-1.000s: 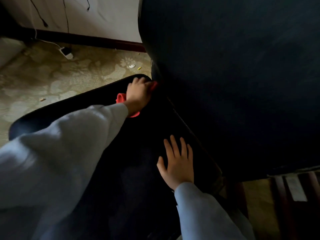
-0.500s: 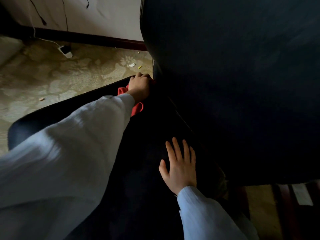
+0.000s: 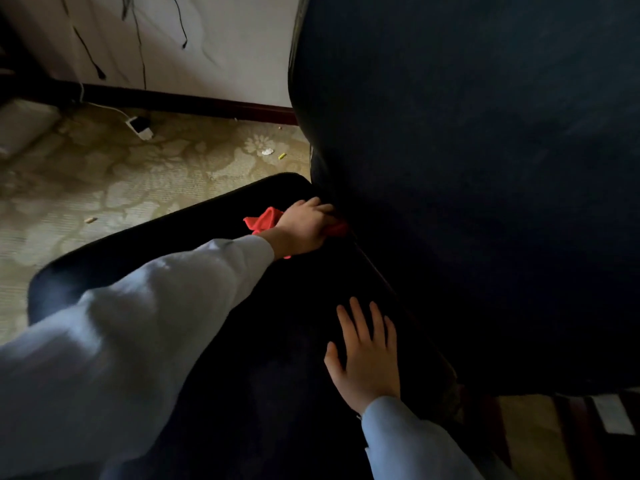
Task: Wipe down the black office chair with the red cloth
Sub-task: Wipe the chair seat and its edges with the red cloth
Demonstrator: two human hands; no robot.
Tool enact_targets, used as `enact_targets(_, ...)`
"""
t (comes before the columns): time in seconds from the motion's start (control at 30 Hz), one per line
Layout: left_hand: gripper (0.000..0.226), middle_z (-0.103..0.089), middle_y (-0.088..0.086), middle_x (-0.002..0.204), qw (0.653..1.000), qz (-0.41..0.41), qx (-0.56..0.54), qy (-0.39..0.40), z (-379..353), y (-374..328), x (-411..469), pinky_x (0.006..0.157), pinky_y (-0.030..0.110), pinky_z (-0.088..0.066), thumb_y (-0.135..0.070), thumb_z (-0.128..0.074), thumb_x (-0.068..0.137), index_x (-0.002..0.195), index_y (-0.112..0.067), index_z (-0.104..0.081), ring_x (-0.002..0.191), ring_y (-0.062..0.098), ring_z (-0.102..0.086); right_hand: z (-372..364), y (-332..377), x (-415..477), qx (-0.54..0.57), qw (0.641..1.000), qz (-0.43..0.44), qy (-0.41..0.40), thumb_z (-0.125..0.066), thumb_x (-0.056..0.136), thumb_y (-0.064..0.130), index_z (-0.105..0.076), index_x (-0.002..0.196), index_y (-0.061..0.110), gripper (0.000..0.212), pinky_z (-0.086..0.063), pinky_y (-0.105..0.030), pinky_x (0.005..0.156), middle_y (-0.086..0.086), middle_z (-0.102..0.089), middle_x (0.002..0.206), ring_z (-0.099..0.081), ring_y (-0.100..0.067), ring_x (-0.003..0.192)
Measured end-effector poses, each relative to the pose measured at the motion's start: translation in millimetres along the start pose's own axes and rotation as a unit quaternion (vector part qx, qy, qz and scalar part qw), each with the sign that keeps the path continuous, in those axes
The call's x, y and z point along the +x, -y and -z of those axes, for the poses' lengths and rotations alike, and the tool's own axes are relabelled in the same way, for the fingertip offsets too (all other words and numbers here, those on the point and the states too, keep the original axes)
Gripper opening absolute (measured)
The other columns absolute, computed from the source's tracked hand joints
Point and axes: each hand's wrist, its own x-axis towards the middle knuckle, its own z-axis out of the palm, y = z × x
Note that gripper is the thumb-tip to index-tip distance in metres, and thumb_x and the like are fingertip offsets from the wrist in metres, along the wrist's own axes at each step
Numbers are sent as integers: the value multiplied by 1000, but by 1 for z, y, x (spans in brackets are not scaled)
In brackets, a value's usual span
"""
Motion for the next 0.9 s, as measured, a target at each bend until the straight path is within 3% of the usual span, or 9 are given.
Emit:
enact_targets(0.07, 37, -49, -1, 136, 999, 31, -3, -10, 7, 10, 11, 90, 33, -38, -32, -48, 93, 128, -25, -56, 118, 23, -44, 0, -1, 1, 4, 1000, 2, 0, -40, 81, 46, -42, 132, 23, 56, -20, -43, 106, -4, -50, 139, -47, -31, 127)
enact_targets(0.17, 34, -53, 13, 125, 982, 181, -32, -31, 17, 27, 24, 90, 37, -41, -30, -51, 94, 122, -11, -58, 112, 31, -50, -2, -4, 3, 12, 1000, 16, -10, -40, 82, 45, -43, 133, 21, 56, -18, -43, 108, -5, -48, 140, -44, -32, 129)
enact_targets(0.23, 30, -54, 14, 121, 963, 265, -33, -44, 13, 45, 29, 91, 40, -40, -28, -50, 94, 117, -10, -60, 114, 33, -48, -3, -5, 4, 12, 999, 27, -14, -40, 83, 44, -43, 134, 20, 57, -19, -44, 109, -6, -47, 141, -42, -32, 130)
enact_targets(0.4, 28, -52, 8, 125, 944, 323, -15, -62, -3, 53, 34, 91, 42, -37, -22, -48, 93, 116, -18, -64, 117, 32, -42, -4, -8, 10, 13, 999, 41, -20, -40, 83, 44, -45, 133, 19, 57, -25, -46, 109, -6, -46, 142, -41, -32, 131)
enact_targets(0.73, 34, -51, 7, 126, 983, 176, -49, -6, 3, -11, 6, 89, 35, -44, -31, -51, 91, 123, -28, -61, 113, 32, -48, -3, -7, 9, 16, 999, 34, -21, -41, 80, 46, -43, 131, 21, 57, -21, -44, 106, -5, -50, 139, -45, -32, 128)
enact_targets(0.9, 36, -52, -2, 129, 995, 83, -50, 32, -7, -58, -8, 90, 35, -44, -31, -51, 88, 123, -31, -59, 110, 26, -49, -2, -7, 9, 27, 999, 33, -26, -43, 78, 44, -55, 127, 18, 57, -23, -46, 105, -6, -54, 135, -46, -33, 125)
